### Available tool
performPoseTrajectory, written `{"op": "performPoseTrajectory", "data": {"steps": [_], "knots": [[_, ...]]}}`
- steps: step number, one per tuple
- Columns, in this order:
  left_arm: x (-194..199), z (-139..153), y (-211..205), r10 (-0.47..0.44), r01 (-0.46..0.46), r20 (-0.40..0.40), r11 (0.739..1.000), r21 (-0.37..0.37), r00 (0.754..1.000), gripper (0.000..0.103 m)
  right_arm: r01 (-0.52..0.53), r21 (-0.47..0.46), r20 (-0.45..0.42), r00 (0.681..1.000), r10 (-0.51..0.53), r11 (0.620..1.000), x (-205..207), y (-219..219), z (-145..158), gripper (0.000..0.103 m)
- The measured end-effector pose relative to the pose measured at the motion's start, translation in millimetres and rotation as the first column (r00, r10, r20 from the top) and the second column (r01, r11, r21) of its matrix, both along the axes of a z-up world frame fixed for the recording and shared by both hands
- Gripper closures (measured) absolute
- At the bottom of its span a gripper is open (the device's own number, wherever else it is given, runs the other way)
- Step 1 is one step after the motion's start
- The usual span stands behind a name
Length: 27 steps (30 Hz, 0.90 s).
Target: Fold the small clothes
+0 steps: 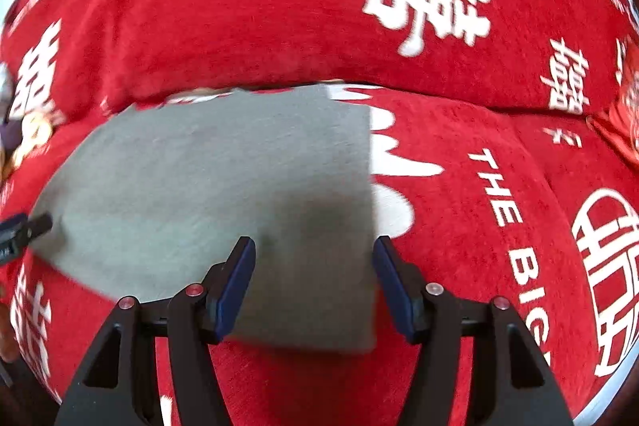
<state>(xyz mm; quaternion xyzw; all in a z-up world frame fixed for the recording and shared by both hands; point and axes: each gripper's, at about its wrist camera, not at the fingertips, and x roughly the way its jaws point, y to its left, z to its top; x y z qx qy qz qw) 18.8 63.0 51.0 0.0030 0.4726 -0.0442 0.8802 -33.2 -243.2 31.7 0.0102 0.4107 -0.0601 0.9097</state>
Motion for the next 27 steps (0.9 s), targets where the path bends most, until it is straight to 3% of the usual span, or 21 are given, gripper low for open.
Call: {"op": "performPoseTrajectory", "data": {"steps": [5, 8, 22, 25, 27], "knots": [[-2, -25, 7, 0.018, -0.018, -0.055, 1.0, 0.009, 0.998, 0.013, -0.045, -0.029, -0.056, 0.998, 0.043, 0.999, 0, 23, -24, 0.037], [-10, -22, 15, 0.015, -0.015, -0.042, 1.0, -0.005, 0.999, 0.013, -0.041, -0.017, -0.023, 0.999, 0.041, 0.999, -9, 15, -25, 0.036], [-24, -8, 46, 0.053, -0.053, -0.013, 0.997, -0.049, 0.999, 0.013, 0.014, 0.021, 0.005, 1.0, -0.014, 1.0, -28, 8, 6, 0.035], [-16, -15, 67, 0.081, -0.085, -0.035, 0.989, -0.117, 0.996, 0.013, 0.017, 0.037, 0.007, 1.0, -0.017, 0.999, -26, 11, 9, 0.034], [-7, -26, 91, 0.106, -0.125, -0.092, 0.963, -0.24, 0.99, 0.013, 0.006, 0.043, 0.001, 1.0, -0.006, 0.999, -25, 17, 8, 0.034]]}}
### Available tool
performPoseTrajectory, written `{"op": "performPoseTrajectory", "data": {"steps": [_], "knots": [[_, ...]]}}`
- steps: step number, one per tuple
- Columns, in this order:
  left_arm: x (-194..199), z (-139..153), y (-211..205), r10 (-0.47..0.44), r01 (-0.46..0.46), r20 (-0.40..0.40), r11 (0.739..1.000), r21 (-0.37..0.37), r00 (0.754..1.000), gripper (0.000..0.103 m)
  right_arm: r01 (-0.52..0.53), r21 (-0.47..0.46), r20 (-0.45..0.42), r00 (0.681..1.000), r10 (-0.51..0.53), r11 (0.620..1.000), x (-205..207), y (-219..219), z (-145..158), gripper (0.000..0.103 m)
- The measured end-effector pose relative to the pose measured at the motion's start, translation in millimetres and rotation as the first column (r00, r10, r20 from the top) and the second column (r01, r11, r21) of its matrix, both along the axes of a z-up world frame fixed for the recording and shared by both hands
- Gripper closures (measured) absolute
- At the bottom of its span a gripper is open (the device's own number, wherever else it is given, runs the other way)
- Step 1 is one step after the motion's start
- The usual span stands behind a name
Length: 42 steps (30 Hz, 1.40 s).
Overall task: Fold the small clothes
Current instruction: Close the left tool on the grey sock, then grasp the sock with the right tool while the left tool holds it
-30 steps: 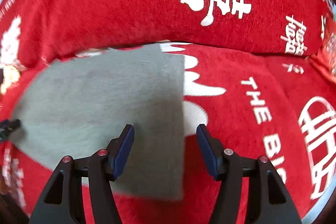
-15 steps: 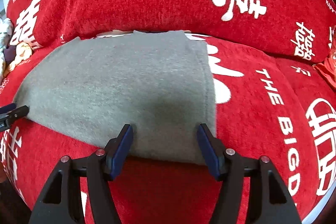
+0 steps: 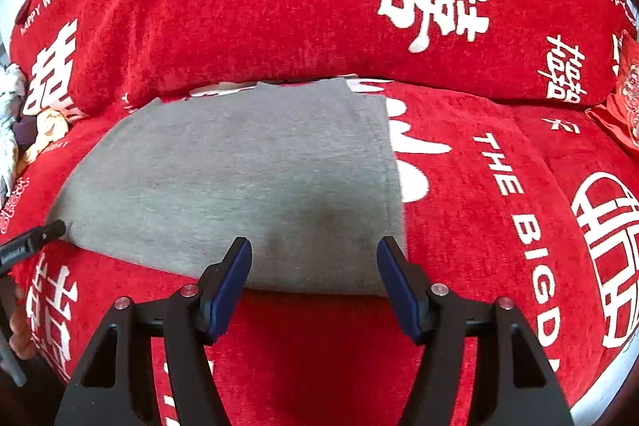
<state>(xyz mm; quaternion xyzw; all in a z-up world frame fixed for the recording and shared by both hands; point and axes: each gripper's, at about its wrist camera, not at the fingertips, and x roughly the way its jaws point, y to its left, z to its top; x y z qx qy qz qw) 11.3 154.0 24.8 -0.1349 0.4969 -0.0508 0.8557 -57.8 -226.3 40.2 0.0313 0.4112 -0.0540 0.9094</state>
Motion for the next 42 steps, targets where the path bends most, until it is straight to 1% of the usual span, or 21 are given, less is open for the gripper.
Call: {"op": "performPoseTrajectory", "data": {"steps": [1, 2, 4, 6, 11, 15, 19, 20, 21, 22, 23, 24, 25, 26, 28, 30, 31, 35, 37, 40, 42], "knots": [[3, -5, 11, 0.011, -0.012, -0.017, 0.997, -0.073, 1.0, 0.013, -0.009, 0.002, -0.004, 1.0, 0.009, 1.0, 1, 3, -1, 0.034], [2, -5, 22, 0.018, -0.017, 0.008, 0.99, -0.139, 1.0, 0.013, -0.022, 0.001, -0.006, 1.0, 0.022, 1.0, 1, 7, -2, 0.034], [5, -7, 29, 0.006, -0.005, 0.004, 0.981, -0.193, 1.0, 0.013, -0.045, -0.003, -0.007, 0.999, 0.045, 0.999, 2, 16, -3, 0.034], [8, -8, 30, -0.011, 0.013, 0.008, 0.975, -0.222, 1.0, 0.013, -0.061, -0.005, -0.01, 0.998, 0.061, 0.998, 3, 23, -6, 0.034], [26, -9, 15, -0.043, 0.044, 0.013, 0.973, -0.224, 0.999, 0.013, -0.102, 0.01, -0.027, 0.994, 0.102, 0.995, 11, 42, -14, 0.034], [36, -10, 7, -0.063, 0.069, 0.029, 0.945, -0.319, 0.998, 0.013, -0.139, 0.002, -0.048, 0.989, 0.139, 0.99, 21, 57, -16, 0.034], [40, -14, 13, -0.061, 0.086, 0.074, 0.91, -0.406, 0.995, 0.014, -0.188, -0.001, -0.051, 0.981, 0.187, 0.982, 44, 74, -3, 0.034], [40, -14, 15, -0.061, 0.089, 0.081, 0.903, -0.42, 0.995, 0.023, -0.2, 0.005, -0.052, 0.978, 0.2, 0.98, 51, 79, 1, 0.034], [40, -16, 17, -0.06, 0.09, 0.08, 0.894, -0.44, 0.995, 0.05, -0.216, 0.014, -0.054, 0.975, 0.217, 0.976, 59, 84, 6, 0.034], [40, -19, 18, -0.071, 0.093, 0.064, 0.882, -0.463, 0.995, 0.063, -0.235, 0.022, -0.06, 0.97, 0.236, 0.972, 72, 93, 12, 0.034], [44, -27, 19, -0.089, 0.093, 0.032, 0.863, -0.496, 0.996, 0.082, -0.249, 0.026, -0.066, 0.966, 0.25, 0.968, 81, 101, 16, 0.034], [46, -33, 20, -0.094, 0.087, 0.013, 0.849, -0.521, 0.995, 0.082, -0.266, 0.034, -0.074, 0.961, 0.267, 0.963, 91, 111, 20, 0.032], [46, -33, 21, -0.089, 0.086, 0.021, 0.843, -0.531, 0.996, 0.082, -0.294, 0.055, -0.087, 0.951, 0.298, 0.954, 106, 124, 24, 0.03], [45, -30, 21, -0.087, 0.091, 0.033, 0.848, -0.521, 0.996, 0.082, -0.315, 0.074, -0.098, 0.942, 0.321, 0.946, 117, 135, 26, 0.028], [43, -25, 14, -0.092, 0.102, 0.043, 0.877, -0.471, 0.995, 0.082, -0.342, 0.111, -0.131, 0.926, 0.355, 0.933, 145, 161, 26, 0.028], [42, -19, 8, -0.098, 0.115, 0.063, 0.899, -0.422, 0.993, 0.083, -0.357, 0.141, -0.172, 0.91, 0.378, 0.923, 170, 182, 19, 0.028], [41, -17, 7, -0.095, 0.114, 0.067, 0.905, -0.41, 0.993, 0.083, -0.355, 0.156, -0.204, 0.902, 0.381, 0.922, 187, 196, 14, 0.028], [38, -20, 11, -0.065, 0.084, 0.06, 0.906, -0.414, 0.996, 0.083, -0.332, 0.215, -0.304, 0.871, 0.386, 0.918, 234, 238, -9, 0.028], [37, -20, 12, -0.062, 0.081, 0.059, 0.908, -0.412, 0.996, 0.083, -0.306, 0.23, -0.368, 0.851, 0.374, 0.924, 259, 259, -23, 0.028], [37, -19, 11, -0.064, 0.083, 0.06, 0.909, -0.409, 0.996, 0.083, -0.272, 0.233, -0.461, 0.814, 0.352, 0.934, 286, 284, -45, 0.025], [34, -17, 10, -0.067, 0.087, 0.062, 0.911, -0.402, 0.996, 0.083, -0.271, 0.186, -0.492, 0.806, 0.329, 0.944, 296, 301, -53, 0.019]]}}
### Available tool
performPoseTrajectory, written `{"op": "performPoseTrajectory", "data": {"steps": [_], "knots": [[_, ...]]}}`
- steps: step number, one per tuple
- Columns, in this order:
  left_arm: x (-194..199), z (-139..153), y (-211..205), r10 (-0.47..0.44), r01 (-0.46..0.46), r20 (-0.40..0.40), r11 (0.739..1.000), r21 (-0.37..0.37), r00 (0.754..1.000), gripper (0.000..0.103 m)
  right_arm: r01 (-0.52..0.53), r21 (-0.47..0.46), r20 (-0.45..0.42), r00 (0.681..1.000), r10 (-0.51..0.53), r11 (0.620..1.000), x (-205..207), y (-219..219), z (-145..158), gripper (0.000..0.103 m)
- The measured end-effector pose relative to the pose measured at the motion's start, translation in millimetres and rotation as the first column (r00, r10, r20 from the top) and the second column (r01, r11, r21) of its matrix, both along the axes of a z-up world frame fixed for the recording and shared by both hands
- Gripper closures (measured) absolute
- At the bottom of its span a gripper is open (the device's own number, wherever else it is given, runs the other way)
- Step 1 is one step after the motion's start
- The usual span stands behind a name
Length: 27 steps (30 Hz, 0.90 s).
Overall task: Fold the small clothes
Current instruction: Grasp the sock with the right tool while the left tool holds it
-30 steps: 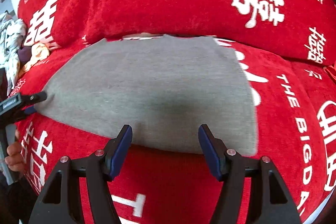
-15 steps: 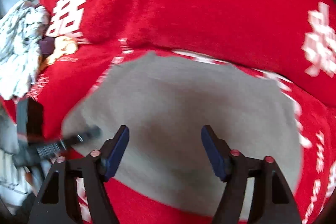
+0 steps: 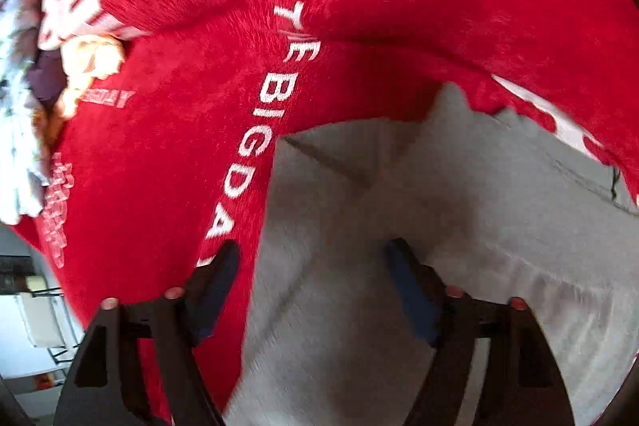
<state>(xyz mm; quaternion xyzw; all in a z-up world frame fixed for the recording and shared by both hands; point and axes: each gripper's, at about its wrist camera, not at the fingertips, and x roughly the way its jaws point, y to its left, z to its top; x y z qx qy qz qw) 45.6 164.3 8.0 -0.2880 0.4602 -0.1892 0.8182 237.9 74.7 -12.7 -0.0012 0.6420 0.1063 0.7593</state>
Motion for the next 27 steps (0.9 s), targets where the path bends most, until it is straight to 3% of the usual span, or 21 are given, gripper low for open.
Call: {"op": "performPoseTrajectory", "data": {"steps": [6, 10, 11, 13, 14, 17, 19, 23, 27], "knots": [[-1, 5, -4, -0.002, 0.002, 0.001, 1.0, 0.027, 1.0, 0.083, -0.122, -0.229, -0.042, 0.992, 0.115, 0.966, 9, 45, -18, 0.005], [-3, 13, -15, -0.007, 0.005, 0.021, 0.996, 0.092, 1.0, 0.085, -0.22, -0.351, -0.063, 0.975, 0.211, 0.91, 1, 62, -34, 0.008], [-4, 15, -17, -0.007, 0.004, 0.03, 0.995, 0.102, 1.0, 0.085, -0.221, -0.352, -0.053, 0.975, 0.217, 0.909, -1, 63, -33, 0.017], [-7, 20, -21, -0.007, 0.001, 0.048, 0.992, 0.128, 0.999, 0.085, -0.232, -0.368, -0.032, 0.971, 0.237, 0.9, -4, 58, -25, 0.052], [-8, 22, -22, -0.007, 0.0, 0.054, 0.99, 0.139, 0.998, 0.085, -0.227, -0.383, -0.017, 0.971, 0.238, 0.896, -3, 53, -17, 0.08], [-12, 28, -27, -0.015, 0.003, 0.072, 0.986, 0.165, 0.997, 0.085, -0.172, -0.246, 0.009, 0.984, 0.179, 0.954, -1, 21, 0, 0.082], [-14, 31, -30, -0.019, 0.005, 0.079, 0.984, 0.177, 0.997, 0.087, -0.161, -0.18, 0.035, 0.985, 0.17, 0.97, -5, 10, 4, 0.082], [-17, 35, -31, -0.025, 0.01, 0.078, 0.981, 0.194, 0.997, 0.087, -0.148, -0.053, 0.106, 0.983, 0.153, 0.988, -19, -11, 10, 0.082], [-20, 40, -38, -0.034, 0.005, 0.101, 0.963, 0.27, 0.994, 0.089, -0.107, 0.104, 0.149, 0.985, 0.091, 0.989, -15, -34, 24, 0.082]]}}
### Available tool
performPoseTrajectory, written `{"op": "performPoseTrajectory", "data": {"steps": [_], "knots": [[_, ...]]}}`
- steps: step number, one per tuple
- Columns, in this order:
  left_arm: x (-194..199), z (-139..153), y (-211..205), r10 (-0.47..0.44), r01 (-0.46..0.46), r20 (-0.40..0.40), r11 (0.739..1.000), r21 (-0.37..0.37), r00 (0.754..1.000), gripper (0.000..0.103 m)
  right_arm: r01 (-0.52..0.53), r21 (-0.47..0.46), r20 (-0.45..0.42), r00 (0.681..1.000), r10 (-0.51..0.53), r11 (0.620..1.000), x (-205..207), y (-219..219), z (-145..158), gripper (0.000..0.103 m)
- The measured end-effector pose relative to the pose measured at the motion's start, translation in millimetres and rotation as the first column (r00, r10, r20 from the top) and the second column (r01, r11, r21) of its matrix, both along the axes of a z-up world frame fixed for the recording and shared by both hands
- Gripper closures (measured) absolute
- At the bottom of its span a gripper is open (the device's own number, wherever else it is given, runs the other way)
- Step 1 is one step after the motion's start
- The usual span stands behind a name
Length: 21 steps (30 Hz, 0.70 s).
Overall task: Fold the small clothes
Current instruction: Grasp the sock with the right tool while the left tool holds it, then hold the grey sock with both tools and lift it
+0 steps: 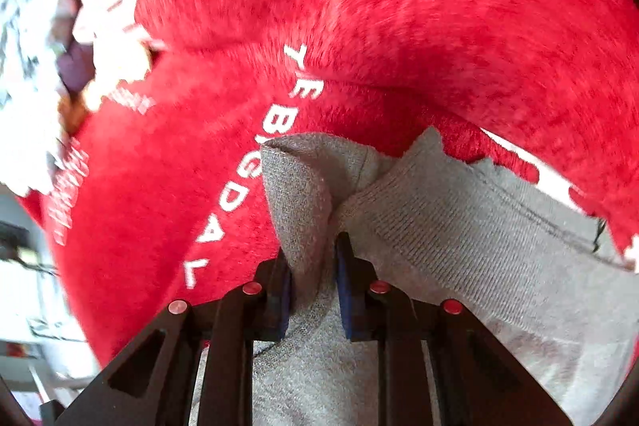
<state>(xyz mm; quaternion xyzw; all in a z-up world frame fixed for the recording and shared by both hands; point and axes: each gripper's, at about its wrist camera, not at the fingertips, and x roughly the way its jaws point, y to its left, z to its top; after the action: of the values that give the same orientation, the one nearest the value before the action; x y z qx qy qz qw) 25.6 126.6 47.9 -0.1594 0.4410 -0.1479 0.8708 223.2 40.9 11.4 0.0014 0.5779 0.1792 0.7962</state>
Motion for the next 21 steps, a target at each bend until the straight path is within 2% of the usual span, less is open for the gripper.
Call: {"op": "performPoseTrajectory", "data": {"steps": [3, 4, 8, 21], "knots": [[-4, 8, -17, -0.002, -0.001, 0.028, 0.995, 0.097, 1.0, 0.09, 0.021, 0.088, 0.011, 1.0, -0.022, 0.996, -2, -19, 7, 0.082], [-5, 10, -19, -0.003, 0.0, 0.031, 0.994, 0.11, 1.0, 0.091, 0.03, 0.119, 0.014, 0.999, -0.032, 0.992, -4, -26, 9, 0.082], [-9, 18, -26, -0.005, 0.001, 0.028, 0.99, 0.142, 1.0, 0.091, 0.041, 0.188, 0.034, 0.998, -0.048, 0.981, -9, -43, 23, 0.082], [-3, 38, -64, -0.015, 0.014, 0.005, 0.969, 0.246, 1.0, 0.094, 0.078, 0.325, 0.091, 0.989, -0.113, 0.943, -34, -108, 53, 0.082]]}}
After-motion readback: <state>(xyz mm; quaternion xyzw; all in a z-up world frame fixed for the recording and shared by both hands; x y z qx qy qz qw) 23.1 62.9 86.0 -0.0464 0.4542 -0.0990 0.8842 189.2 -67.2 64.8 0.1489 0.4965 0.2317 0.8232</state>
